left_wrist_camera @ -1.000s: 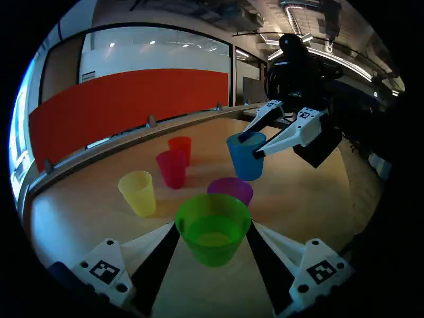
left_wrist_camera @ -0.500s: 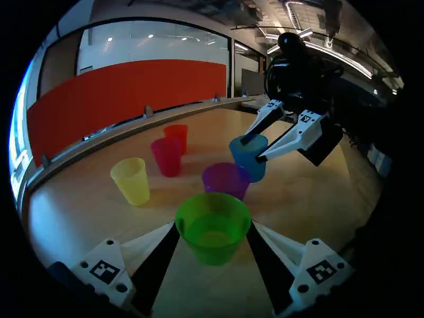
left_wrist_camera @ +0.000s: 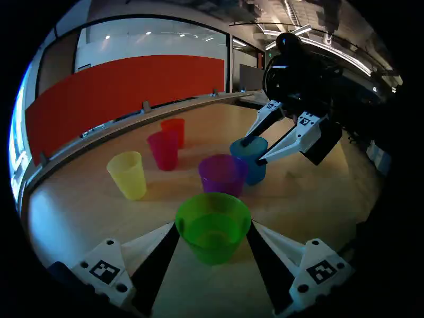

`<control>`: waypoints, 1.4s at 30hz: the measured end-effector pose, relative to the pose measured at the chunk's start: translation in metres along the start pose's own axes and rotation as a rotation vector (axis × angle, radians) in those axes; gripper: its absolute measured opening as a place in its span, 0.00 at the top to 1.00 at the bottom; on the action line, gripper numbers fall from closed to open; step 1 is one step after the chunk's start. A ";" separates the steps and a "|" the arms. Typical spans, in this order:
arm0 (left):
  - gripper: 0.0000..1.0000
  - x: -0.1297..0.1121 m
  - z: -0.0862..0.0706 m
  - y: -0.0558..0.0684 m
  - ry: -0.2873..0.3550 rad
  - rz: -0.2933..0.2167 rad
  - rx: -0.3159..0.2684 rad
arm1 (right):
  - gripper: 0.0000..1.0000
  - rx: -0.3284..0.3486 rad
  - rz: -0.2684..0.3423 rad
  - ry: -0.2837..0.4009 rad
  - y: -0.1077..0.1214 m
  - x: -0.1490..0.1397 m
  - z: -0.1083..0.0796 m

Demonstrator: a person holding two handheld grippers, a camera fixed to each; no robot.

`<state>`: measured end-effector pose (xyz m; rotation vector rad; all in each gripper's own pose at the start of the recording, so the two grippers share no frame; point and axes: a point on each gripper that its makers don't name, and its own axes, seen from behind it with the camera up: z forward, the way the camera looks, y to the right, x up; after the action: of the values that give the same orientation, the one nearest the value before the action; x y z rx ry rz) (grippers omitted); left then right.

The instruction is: Pour water

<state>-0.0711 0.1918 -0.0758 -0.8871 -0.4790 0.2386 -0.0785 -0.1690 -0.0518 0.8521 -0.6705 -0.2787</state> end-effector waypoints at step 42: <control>0.10 -0.022 -0.004 0.003 -0.061 0.004 0.001 | 0.00 -0.056 -0.038 -0.019 0.005 -0.021 -0.013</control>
<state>-0.0881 0.1823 -0.0865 -0.8821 -0.5334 0.2702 -0.0862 -0.1484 -0.0633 0.8105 -0.6621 -0.3382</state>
